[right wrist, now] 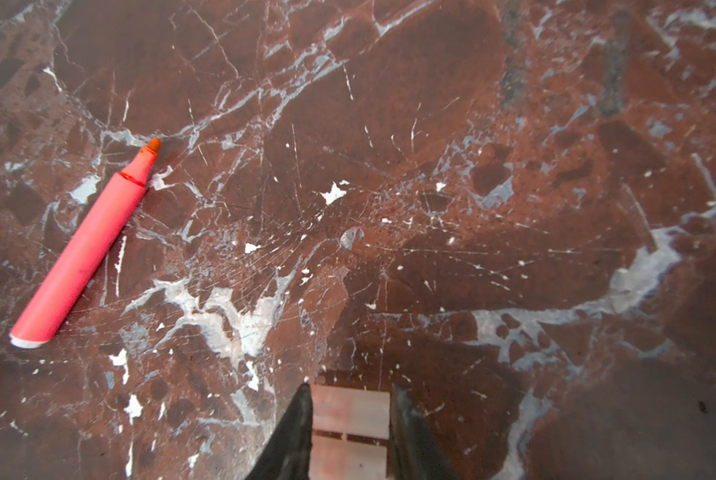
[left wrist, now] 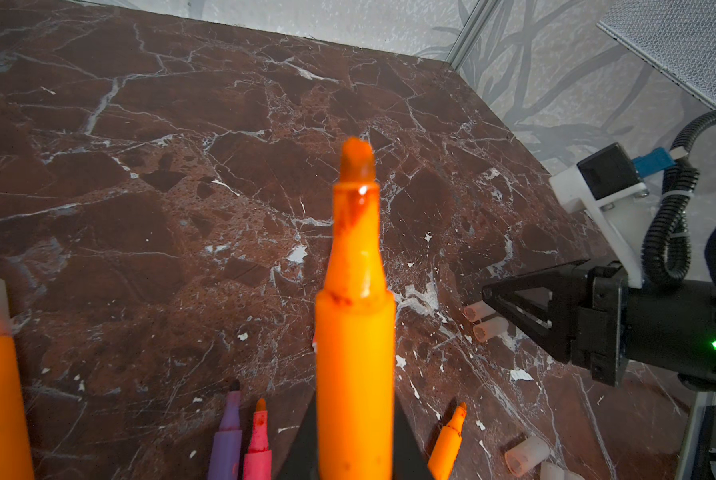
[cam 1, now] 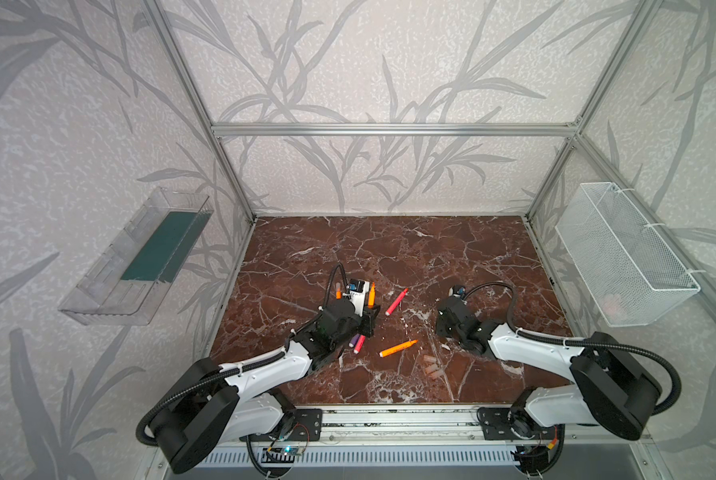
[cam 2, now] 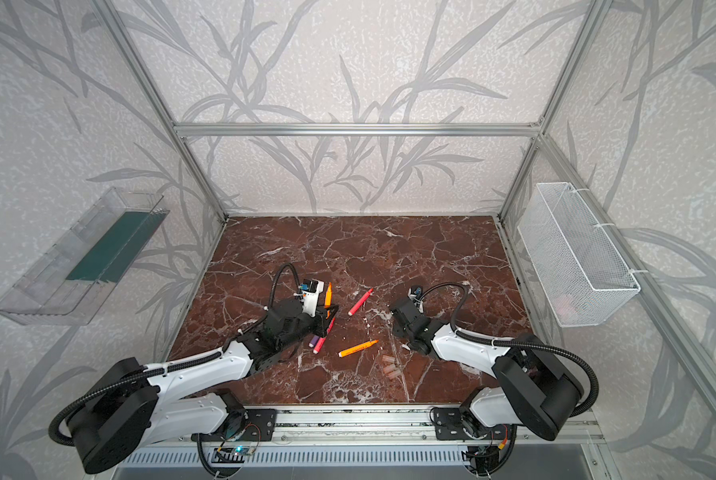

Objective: Insert the pens into the pen caps
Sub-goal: 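Move the right gripper away and down over the translucent pink caps, then lower the right gripper and grasp a translucent pink cap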

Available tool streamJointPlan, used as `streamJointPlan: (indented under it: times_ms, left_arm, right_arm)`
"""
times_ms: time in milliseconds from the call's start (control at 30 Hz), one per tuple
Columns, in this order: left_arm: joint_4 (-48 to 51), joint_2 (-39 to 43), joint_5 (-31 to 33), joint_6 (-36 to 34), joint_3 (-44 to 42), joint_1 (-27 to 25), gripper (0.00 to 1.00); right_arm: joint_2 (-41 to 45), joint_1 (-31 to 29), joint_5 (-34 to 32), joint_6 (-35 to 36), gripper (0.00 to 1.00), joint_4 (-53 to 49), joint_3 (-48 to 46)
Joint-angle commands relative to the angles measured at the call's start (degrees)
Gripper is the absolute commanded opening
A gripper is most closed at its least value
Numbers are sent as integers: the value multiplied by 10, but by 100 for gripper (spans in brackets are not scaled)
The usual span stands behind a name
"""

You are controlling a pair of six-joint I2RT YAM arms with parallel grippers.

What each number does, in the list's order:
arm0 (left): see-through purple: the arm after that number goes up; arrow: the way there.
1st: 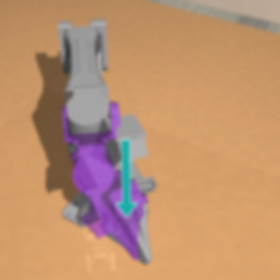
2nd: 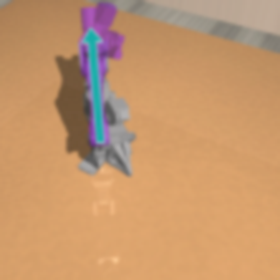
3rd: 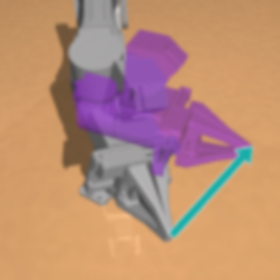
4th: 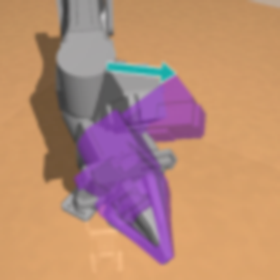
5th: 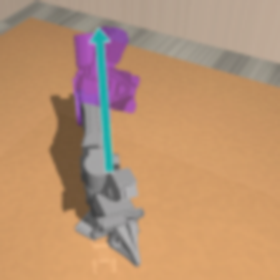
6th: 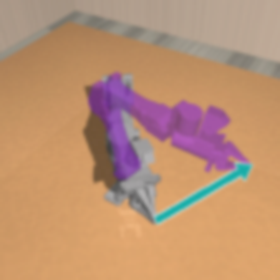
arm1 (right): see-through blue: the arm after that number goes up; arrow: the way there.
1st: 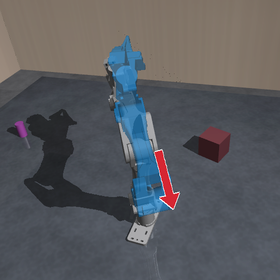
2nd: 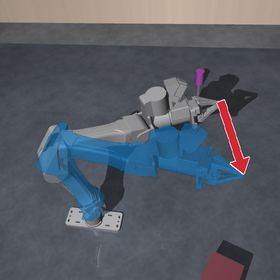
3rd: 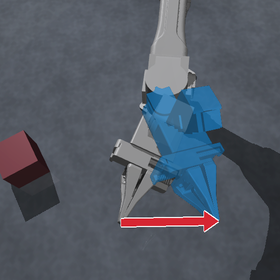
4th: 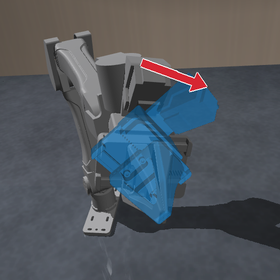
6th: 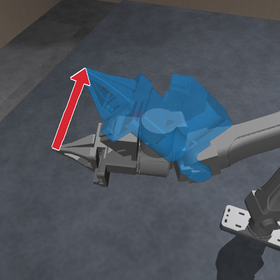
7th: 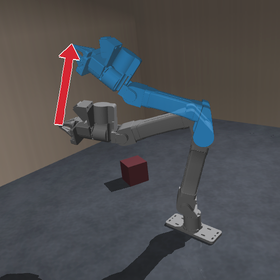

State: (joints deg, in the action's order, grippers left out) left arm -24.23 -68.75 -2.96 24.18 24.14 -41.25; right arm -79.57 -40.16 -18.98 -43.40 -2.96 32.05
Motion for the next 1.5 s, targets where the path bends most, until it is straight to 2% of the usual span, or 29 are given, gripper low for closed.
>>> streamJointPlan:
  times_ms: [0, 133, 333, 500, 633, 733, 1033, 1200, 1467]
  left_arm:
    - [-7, 7, 10, 3, -8, -1, 0]
    - [-8, 4, 9, 2, -6, -1, 0]
    - [-17, -7, 6, 3, -6, -1, 0]
    - [-28, -18, -5, 7, -3, -1, 0]
    - [-28, -20, -10, 9, -4, -1, 0]
    - [-26, -16, -10, 10, -5, -1, 0]
    - [-21, -5, -4, 8, -7, -2, 0]
    - [-19, -7, -4, 7, -6, -1, 0]
    - [-22, -8, -6, 8, -5, -1, 0]
  right_arm:
    - [-5, 2, 8, 4, 32, -11, 20]
    - [19, 0, 12, 0, 32, -14, 9]
    - [71, -36, -7, -25, 39, -20, -30]
    - [82, -51, -17, -35, 53, -27, -48]
    - [71, -51, -28, -36, 67, -29, -50]
    - [46, -51, -27, -33, 72, -27, -42]
    - [-21, -72, -45, -34, 74, -35, -13]
    - [-24, -81, -61, -41, 74, -47, -13]
    - [10, -85, -82, -52, 67, -74, -32]
